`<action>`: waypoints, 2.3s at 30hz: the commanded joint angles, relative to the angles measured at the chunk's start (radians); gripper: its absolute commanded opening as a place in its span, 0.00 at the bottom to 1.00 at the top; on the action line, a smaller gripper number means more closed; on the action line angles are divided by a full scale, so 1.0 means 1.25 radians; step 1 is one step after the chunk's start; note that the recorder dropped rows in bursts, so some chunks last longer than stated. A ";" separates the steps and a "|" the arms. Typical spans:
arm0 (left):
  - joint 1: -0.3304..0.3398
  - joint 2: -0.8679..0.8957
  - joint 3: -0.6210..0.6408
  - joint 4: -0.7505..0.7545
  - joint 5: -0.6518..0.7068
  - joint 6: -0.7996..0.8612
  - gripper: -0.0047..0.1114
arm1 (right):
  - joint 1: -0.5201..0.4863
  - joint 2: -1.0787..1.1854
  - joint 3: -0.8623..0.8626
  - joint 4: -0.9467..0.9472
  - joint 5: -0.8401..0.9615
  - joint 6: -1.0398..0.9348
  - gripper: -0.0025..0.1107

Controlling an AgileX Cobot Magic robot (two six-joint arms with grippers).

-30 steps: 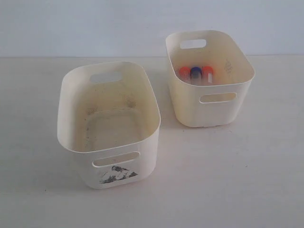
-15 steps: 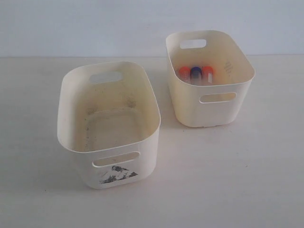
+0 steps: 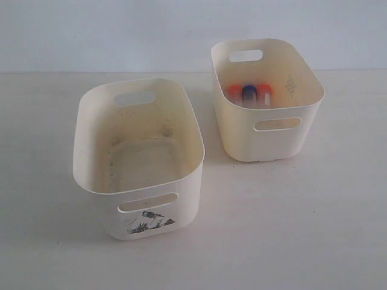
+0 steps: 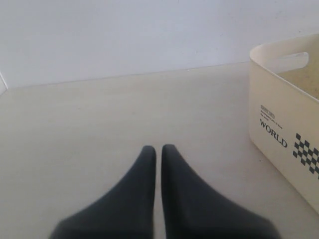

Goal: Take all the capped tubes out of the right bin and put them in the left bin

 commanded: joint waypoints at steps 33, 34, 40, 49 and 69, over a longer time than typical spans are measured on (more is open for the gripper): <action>0.001 -0.001 -0.003 -0.009 -0.008 -0.009 0.08 | 0.111 0.733 -0.514 -0.202 0.025 0.272 0.39; 0.001 -0.001 -0.003 -0.009 -0.008 -0.009 0.08 | 0.113 0.733 -0.514 -0.194 0.015 0.272 0.39; 0.001 -0.001 -0.003 -0.009 -0.008 -0.009 0.08 | 0.137 0.734 -0.514 -0.207 -0.027 0.272 0.39; 0.001 -0.001 -0.003 -0.009 -0.008 -0.009 0.08 | 0.138 0.768 -0.514 -0.228 -0.044 0.305 0.39; 0.001 -0.001 -0.003 -0.009 -0.008 -0.009 0.08 | 0.138 0.756 -0.515 -0.233 -0.072 0.319 0.39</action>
